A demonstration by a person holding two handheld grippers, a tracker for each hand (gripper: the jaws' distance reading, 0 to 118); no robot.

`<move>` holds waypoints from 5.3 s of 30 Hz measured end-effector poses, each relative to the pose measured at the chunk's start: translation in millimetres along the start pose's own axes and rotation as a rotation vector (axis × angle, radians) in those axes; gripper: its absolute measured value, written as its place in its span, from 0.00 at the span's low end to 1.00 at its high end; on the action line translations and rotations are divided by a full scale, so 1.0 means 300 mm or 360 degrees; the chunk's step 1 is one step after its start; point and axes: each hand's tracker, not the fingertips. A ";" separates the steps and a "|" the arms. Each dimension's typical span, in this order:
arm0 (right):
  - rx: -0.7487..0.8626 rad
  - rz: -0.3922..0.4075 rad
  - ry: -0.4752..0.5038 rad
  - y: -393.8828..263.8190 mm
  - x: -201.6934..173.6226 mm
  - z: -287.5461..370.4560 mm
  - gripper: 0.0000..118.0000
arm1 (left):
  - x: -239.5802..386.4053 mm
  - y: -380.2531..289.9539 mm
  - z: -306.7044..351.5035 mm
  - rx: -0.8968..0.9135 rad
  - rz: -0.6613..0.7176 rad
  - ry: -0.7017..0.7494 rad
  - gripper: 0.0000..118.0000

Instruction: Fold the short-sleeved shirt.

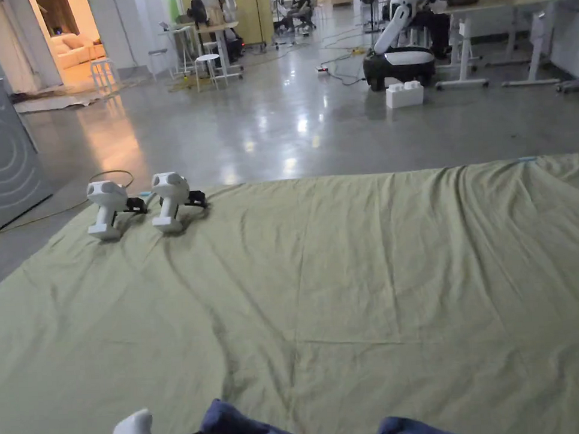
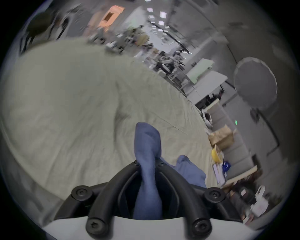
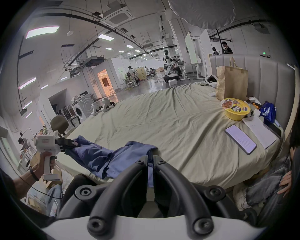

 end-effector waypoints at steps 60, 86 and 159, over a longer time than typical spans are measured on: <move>-0.0908 -0.0088 0.0112 -0.072 -0.013 -0.831 0.06 | 0.134 -0.171 -0.314 -0.0383 0.0192 -0.0351 0.86; -0.0509 -0.0261 0.0421 0.090 -0.044 -0.403 0.06 | -0.205 0.165 0.037 -0.0157 0.0181 -0.0070 0.35; 0.0625 0.0428 0.0027 0.296 -0.208 0.184 0.06 | 0.683 -0.188 0.677 0.1080 -0.0927 0.0378 0.01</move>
